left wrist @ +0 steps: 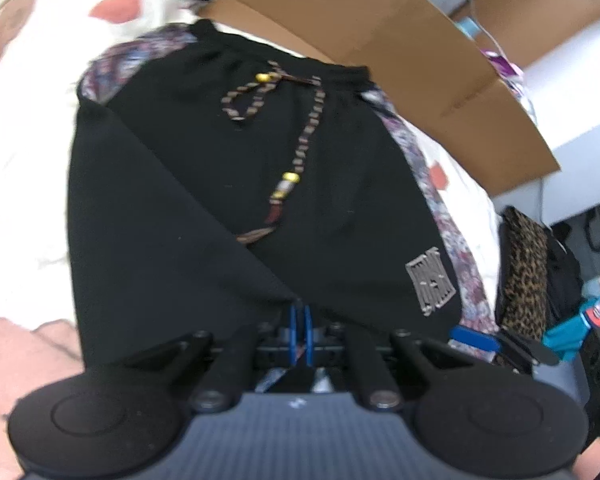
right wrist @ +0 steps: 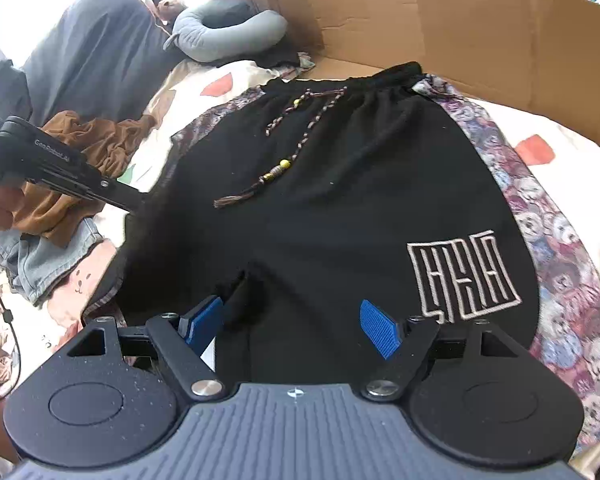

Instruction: Fold clothes

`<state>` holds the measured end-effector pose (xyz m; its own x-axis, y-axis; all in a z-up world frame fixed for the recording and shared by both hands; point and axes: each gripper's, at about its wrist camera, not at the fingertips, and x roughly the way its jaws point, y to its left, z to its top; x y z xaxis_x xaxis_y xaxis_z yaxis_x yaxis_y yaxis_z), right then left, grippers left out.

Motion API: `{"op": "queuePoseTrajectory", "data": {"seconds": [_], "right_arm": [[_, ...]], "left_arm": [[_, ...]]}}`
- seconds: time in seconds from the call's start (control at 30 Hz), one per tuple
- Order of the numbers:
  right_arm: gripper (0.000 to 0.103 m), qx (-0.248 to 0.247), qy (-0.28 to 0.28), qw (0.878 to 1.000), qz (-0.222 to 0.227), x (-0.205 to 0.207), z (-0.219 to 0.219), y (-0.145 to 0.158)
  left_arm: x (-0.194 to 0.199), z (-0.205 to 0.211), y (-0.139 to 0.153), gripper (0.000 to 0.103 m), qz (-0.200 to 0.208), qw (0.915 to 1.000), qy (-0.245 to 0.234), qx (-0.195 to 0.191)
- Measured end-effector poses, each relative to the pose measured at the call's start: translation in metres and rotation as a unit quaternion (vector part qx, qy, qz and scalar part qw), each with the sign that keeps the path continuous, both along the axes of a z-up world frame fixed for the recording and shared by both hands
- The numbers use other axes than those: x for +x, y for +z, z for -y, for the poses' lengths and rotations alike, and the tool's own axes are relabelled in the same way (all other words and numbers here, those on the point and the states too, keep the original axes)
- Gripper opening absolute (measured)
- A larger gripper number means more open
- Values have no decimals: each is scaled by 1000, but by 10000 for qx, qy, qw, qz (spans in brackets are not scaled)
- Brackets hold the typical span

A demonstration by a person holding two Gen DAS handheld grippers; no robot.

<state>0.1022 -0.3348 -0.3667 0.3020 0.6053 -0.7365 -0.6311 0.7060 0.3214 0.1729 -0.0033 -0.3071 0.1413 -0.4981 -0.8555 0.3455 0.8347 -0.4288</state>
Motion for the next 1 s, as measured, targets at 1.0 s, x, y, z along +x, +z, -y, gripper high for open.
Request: {"op": "queuePoseTrajectory", "data": {"seconds": [1.0], "right_arm": [[80, 1038, -205, 9940, -286, 15, 0, 12]], "left_arm": [[-25, 123, 8, 4, -89, 9937, -867, -709]]}}
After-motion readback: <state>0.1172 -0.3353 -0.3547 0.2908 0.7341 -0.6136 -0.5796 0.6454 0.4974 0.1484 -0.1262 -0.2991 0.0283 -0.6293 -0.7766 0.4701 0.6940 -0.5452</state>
